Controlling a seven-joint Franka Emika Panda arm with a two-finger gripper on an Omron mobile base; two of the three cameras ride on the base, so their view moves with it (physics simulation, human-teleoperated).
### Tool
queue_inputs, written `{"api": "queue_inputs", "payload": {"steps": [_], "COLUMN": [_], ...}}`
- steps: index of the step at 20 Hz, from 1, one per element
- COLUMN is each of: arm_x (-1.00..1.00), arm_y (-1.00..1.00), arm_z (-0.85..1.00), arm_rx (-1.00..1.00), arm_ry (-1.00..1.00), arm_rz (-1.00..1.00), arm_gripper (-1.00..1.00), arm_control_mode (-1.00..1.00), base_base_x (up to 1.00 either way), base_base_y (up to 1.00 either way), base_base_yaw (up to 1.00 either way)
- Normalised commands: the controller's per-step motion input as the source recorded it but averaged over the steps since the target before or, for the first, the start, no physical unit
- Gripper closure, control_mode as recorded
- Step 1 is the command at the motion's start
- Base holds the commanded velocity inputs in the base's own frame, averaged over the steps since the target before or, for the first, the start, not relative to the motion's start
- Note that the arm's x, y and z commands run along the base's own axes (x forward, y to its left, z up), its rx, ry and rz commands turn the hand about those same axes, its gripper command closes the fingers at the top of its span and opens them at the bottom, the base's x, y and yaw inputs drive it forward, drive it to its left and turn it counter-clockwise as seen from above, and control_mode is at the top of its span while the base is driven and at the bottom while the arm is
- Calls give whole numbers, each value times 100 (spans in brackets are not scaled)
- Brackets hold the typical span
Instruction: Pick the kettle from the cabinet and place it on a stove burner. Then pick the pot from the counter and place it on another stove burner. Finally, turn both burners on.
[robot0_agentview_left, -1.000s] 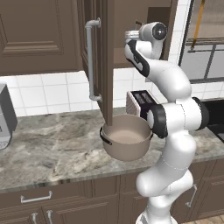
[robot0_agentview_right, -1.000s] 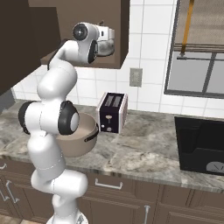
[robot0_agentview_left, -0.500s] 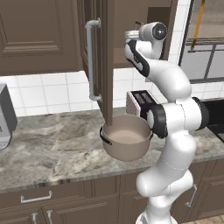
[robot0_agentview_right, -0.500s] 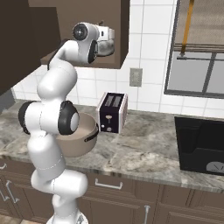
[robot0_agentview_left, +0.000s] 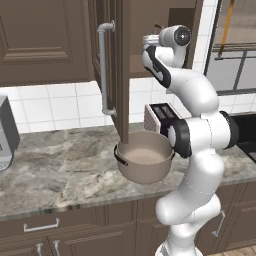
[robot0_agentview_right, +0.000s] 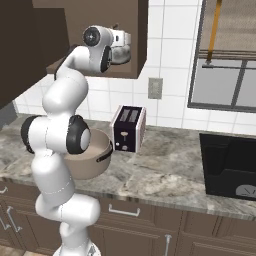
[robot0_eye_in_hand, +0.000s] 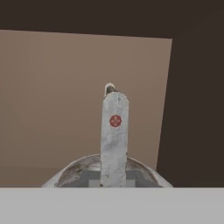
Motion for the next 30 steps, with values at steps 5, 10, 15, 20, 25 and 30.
{"api": "queue_inputs", "payload": {"steps": [5,10,15,20,25,30], "arm_x": [-6,-3,-38,-38,-33,-33], "arm_y": [0,0,0,0,0,0], "arm_z": [0,-1,0,0,0,5], "arm_rx": [0,0,1,3,3,2], "arm_ry": [-1,0,0,0,0,0], "arm_rz": [0,0,-2,-3,-5,-6], "arm_gripper": [100,100,100,100,100,100], "arm_control_mode": [-100,-100,-100,-100,-100,-100], "base_base_x": [0,0,0,0,0,0], "base_base_y": [0,0,0,0,0,0], "base_base_yaw": [0,0,0,0,0,0]}}
